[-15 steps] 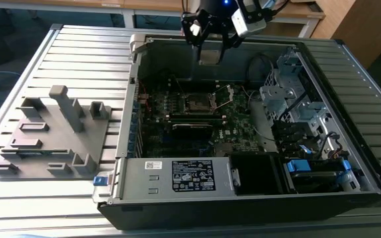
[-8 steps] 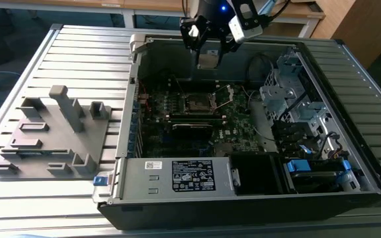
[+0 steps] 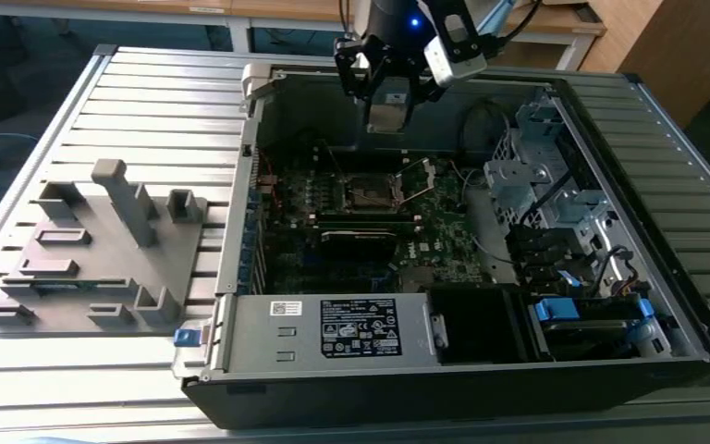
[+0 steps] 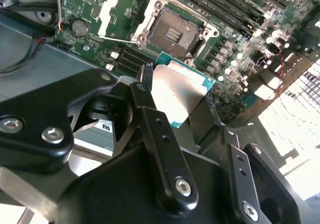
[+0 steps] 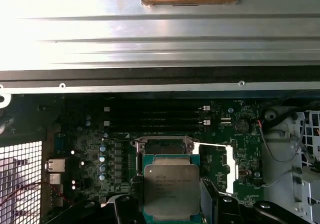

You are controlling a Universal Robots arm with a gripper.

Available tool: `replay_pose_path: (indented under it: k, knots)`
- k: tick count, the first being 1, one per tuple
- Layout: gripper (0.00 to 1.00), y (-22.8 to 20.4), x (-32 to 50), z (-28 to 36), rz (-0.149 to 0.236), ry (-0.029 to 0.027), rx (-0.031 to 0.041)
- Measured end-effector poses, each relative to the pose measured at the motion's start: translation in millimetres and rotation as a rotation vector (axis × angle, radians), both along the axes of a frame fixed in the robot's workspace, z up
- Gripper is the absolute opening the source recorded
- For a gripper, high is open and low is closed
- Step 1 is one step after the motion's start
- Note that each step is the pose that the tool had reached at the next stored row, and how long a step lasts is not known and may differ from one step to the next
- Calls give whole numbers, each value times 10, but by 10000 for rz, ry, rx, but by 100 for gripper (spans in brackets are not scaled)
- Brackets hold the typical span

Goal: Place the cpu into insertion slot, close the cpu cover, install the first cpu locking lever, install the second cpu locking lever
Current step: 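Place the cpu into insertion slot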

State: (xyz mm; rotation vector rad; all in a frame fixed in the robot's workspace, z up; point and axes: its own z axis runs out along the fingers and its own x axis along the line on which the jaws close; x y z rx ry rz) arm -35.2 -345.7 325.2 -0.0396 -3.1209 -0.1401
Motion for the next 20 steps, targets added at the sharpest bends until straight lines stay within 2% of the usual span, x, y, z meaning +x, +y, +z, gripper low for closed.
replay_pose_path:
  k: [11,15,20]
  knots:
    - [54,0,0,-3,0,0,-1]
    - [54,0,-1,-53,0,-2,1]
    - [54,0,-2,-60,0,-4,-2]
